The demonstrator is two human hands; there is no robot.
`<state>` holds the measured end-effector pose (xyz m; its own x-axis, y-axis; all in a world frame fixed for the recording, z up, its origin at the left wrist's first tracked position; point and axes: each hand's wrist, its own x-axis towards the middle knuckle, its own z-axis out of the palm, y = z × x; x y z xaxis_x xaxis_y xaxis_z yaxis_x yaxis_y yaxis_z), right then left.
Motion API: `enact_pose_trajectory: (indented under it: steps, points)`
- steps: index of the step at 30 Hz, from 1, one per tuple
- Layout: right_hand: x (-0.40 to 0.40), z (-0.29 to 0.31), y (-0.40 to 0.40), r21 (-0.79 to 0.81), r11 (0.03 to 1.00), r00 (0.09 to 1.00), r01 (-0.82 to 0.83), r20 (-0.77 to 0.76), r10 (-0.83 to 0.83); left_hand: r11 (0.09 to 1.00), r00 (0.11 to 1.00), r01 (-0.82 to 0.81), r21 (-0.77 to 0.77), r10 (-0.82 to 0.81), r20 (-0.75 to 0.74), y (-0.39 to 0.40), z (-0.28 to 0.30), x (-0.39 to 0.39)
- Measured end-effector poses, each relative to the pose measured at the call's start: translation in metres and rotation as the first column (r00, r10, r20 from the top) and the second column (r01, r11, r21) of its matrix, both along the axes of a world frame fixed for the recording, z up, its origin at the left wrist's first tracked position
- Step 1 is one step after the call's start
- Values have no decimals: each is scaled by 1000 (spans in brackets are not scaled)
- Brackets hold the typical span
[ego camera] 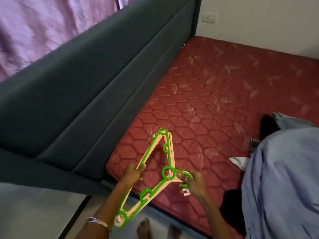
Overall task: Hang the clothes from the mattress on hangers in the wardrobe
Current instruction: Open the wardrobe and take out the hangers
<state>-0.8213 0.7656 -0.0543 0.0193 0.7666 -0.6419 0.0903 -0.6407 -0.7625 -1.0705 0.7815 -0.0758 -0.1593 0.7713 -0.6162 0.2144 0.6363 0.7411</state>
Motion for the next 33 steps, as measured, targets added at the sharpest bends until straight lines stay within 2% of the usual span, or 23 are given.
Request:
enact_pose_trajectory:
  steps: [2,4,8,10,13,17,18,21,24,26,28,30,33]
  points:
    - [6,-21,23,-29,999,1000,-25,8,26,998,994,49,-30,-51,-98,18,-33,3]
    - [8,-38,42,-40,997,998,-62,24,63,996,978,63,-60,-74,-195,30,-39,8]
    - [4,-67,81,-24,979,975,-204,83,206,992,952,-29,-123,-10,-307,56,-61,9]
    - [-3,-78,102,-11,957,951,-291,105,291,989,936,-62,-131,11,-353,71,-64,4]
    - [-23,-99,141,3,909,905,-416,102,414,991,920,-10,-137,-44,-389,100,-74,-13]
    - [-61,-130,196,-58,911,912,-409,10,410,995,901,-57,-87,13,-434,133,-99,-44]
    - [-72,-137,210,-77,898,896,-434,67,439,995,894,-64,-79,22,-447,137,-108,-51]
    - [-88,-159,240,38,802,777,-596,281,564,990,885,-91,-107,31,-465,145,-133,-69]
    - [-102,-192,251,88,764,738,-639,351,576,990,879,-86,-108,24,-476,154,-158,-83]
    - [-112,-212,243,45,721,675,-691,396,622,989,863,-94,-117,22,-504,159,-173,-93]
    - [-119,-226,224,-11,643,572,-766,446,689,985,861,-83,-152,-6,-509,164,-183,-101]
    - [-124,-233,207,-32,651,569,-759,455,685,982,860,-44,-182,-55,-508,167,-185,-106]
    - [-126,-236,194,-62,721,618,-690,467,632,979,837,18,-205,-126,-532,168,-178,-105]
